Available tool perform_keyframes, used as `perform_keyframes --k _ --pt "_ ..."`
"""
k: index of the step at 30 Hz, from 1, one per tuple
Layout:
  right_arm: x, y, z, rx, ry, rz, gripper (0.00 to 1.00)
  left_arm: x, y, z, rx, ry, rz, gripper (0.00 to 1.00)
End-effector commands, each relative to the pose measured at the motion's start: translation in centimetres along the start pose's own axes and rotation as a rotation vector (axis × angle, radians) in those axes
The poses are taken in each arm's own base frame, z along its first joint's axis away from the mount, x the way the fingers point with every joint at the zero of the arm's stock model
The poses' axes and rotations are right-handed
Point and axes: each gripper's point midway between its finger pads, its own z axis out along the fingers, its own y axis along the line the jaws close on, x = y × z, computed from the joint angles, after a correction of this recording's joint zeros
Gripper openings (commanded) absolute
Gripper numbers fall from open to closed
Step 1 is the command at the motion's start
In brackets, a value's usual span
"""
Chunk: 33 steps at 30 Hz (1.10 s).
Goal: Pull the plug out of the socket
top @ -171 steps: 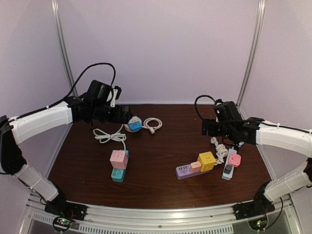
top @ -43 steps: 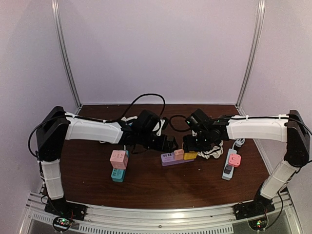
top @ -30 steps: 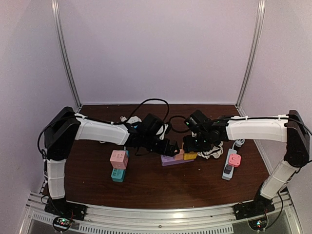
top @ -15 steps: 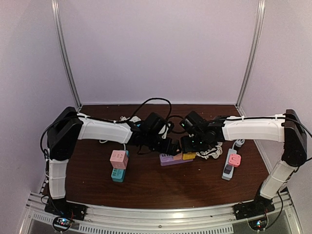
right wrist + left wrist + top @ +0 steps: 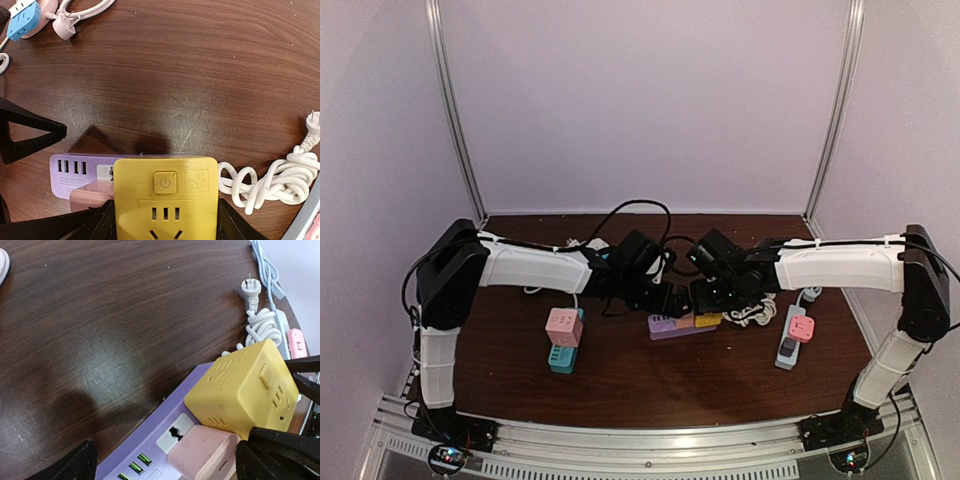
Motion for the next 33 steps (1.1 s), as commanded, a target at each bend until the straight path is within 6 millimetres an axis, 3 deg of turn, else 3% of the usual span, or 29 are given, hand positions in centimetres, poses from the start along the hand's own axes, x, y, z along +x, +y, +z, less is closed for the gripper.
perform_keyframes --k 1,4,13,24,33 --pt "-2.9 1.3 -3.0 -0.022 -0.151 -0.062 0.20 6.6 6.1 2.4 -0.218 0.178 -0.024 0.98" --pt "-2.7 1.9 -3.1 -0.031 -0.164 -0.077 0.20 7.0 6.3 2.7 -0.229 0.192 -0.026 0.98" --pt "-1.8 0.0 -2.0 -0.027 -0.125 -0.013 0.18 7.8 6.4 2.8 -0.228 0.212 -0.033 0.98" --pt "-1.2 0.4 -1.2 -0.039 -0.103 -0.030 0.18 2.3 1.9 -0.1 -0.093 0.069 0.062 0.98" --pt "-1.0 0.4 -0.6 -0.029 -0.099 -0.053 0.22 2.1 0.5 -0.6 -0.030 0.079 0.073 0.98"
